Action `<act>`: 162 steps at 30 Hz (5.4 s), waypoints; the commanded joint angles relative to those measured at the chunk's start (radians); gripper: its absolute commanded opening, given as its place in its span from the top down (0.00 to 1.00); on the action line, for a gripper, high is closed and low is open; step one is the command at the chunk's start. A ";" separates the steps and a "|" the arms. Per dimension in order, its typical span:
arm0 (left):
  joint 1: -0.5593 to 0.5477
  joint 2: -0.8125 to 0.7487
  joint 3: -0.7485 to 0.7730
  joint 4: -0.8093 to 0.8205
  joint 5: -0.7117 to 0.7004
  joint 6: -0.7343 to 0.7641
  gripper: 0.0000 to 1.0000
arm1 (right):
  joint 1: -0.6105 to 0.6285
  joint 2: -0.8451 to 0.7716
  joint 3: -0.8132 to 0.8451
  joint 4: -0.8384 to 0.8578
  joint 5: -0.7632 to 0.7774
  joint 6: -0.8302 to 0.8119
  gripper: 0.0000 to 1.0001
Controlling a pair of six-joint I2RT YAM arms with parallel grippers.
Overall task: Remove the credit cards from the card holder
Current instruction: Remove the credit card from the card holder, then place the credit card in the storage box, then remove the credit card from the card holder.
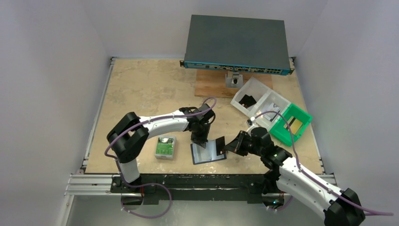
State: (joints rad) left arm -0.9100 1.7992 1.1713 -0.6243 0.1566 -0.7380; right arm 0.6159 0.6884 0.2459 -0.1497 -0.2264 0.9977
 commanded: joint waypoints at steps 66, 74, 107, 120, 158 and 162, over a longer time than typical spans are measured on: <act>0.220 -0.490 -0.312 0.960 0.642 -0.482 1.00 | -0.005 0.020 0.231 0.376 -0.219 0.282 0.68; 0.221 -0.495 -0.309 0.893 0.624 -0.455 0.96 | -0.005 -0.035 0.218 0.331 -0.173 0.287 1.00; 0.220 -0.821 -0.159 0.003 0.197 -0.041 0.16 | -0.583 0.586 0.320 0.624 -0.070 -0.006 1.00; 0.220 -0.839 -0.153 -0.011 0.193 -0.044 0.15 | -0.639 0.805 0.504 0.510 -0.020 -0.092 0.98; 0.236 -0.795 -0.266 -0.061 0.010 -0.052 0.14 | 0.025 0.187 0.336 -0.053 0.245 -0.117 0.44; 0.245 -0.800 -0.305 -0.063 -0.013 -0.070 0.14 | 0.248 0.262 0.354 -0.083 0.367 -0.078 0.45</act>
State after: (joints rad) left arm -0.6788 1.0088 0.8978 -0.6838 0.1879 -0.7929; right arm 0.7055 0.8917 0.5961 -0.1555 -0.0235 0.8768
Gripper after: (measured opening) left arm 0.856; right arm 0.555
